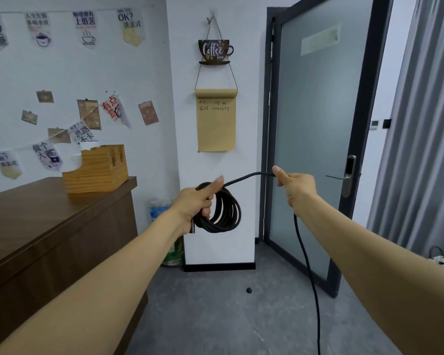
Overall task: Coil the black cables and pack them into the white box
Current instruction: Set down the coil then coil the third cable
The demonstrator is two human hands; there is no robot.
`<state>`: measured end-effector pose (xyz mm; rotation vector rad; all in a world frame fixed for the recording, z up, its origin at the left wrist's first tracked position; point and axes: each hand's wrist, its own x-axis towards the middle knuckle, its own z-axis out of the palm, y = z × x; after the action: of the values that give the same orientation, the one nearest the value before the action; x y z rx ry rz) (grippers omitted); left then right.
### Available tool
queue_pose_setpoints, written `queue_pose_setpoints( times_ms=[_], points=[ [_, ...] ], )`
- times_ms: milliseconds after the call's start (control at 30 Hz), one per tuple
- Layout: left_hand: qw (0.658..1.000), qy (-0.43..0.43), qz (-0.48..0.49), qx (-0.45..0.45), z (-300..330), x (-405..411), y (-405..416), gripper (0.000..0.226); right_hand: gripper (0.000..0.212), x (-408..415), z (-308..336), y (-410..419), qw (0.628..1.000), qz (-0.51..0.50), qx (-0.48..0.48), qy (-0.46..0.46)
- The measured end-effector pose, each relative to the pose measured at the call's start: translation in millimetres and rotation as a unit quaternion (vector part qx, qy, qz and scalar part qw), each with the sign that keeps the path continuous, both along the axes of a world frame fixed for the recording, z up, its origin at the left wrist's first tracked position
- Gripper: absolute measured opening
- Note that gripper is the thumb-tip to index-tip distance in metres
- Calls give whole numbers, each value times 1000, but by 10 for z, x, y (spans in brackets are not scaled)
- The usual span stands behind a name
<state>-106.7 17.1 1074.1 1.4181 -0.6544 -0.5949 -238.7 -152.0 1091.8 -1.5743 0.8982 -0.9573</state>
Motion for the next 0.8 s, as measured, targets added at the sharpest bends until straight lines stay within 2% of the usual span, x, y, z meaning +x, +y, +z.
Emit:
queue_pose_setpoints(
  times_ms=[100,267,400,500,633,733,800],
  points=[
    [999,-23,-25,-13,-10,-41,-1,32,44,39,-39,6,1000,-5,5,29],
    [996,39,12,-83,-48,4,-32,43,45,70,-59,39,995,14,-45,85],
    [984,108,48,-131,-35,152,17,42,37,24,-120,37,989,91,-67,92],
    [982,113,68,-135,-11,234,97,46,32,-83,-258,-39,983,151,-60,86],
    [964,141,153,-164,58,439,261,45,18,-296,-513,-232,985,127,-60,98],
    [956,102,245,-123,77,567,341,46,20,-345,-509,-251,986,126,-82,70],
    [950,58,296,-87,77,552,296,46,19,-228,-377,-136,978,136,-141,76]
  ],
)
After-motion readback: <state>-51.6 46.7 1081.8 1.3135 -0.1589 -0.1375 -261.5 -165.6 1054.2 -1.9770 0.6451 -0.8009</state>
